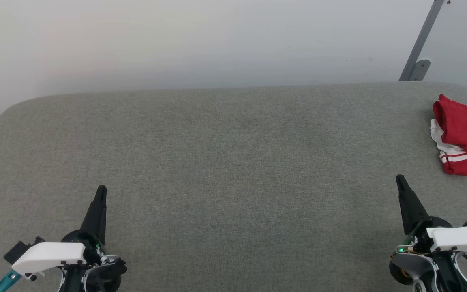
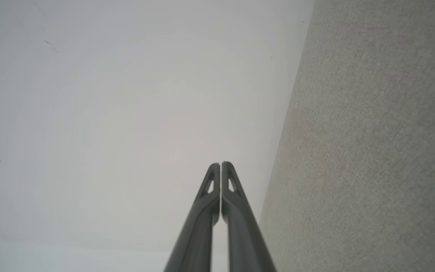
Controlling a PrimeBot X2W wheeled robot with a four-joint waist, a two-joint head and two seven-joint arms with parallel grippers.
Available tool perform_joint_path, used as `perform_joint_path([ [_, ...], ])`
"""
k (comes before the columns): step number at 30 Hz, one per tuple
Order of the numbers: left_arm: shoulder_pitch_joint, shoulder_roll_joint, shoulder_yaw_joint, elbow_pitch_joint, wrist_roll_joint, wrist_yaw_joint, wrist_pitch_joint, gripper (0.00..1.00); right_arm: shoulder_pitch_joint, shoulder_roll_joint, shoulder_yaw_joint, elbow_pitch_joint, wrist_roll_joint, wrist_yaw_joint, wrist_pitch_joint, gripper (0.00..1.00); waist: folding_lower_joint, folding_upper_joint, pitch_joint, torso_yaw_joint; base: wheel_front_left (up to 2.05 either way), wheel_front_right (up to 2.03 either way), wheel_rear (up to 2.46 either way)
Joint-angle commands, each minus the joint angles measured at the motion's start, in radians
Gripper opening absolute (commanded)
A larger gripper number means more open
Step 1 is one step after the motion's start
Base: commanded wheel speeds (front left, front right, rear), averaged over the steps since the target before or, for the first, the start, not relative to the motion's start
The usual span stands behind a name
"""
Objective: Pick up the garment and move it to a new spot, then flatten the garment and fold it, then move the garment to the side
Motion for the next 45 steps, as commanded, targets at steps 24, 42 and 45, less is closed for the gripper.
perform_joint_path([
  [24, -0.012, -0.001, 0.003, 0.0, -0.001, -0.006, 0.002, 0.0, -0.004, 0.002, 0.0, 0.002, 0.004, 0.0, 0.001, 0.0, 0.0, -0.0001, 0.0, 0.0, 0.0, 0.0, 0.0],
  [42, -0.012, -0.001, 0.003, 0.0, -0.001, -0.006, 0.002, 0.0, -0.004, 0.002, 0.0, 0.002, 0.004, 0.0, 0.001, 0.0, 0.0, -0.0001, 0.0, 0.0, 0.0, 0.0, 0.0],
  [45, -0.012, -0.001, 0.003, 0.0, -0.001, -0.006, 0.003, 0.0, -0.004, 0.002, 0.0, 0.002, 0.004, 0.0, 0.001, 0.0, 0.0, -0.0001, 0.0, 0.0, 0.0, 0.0, 0.0],
])
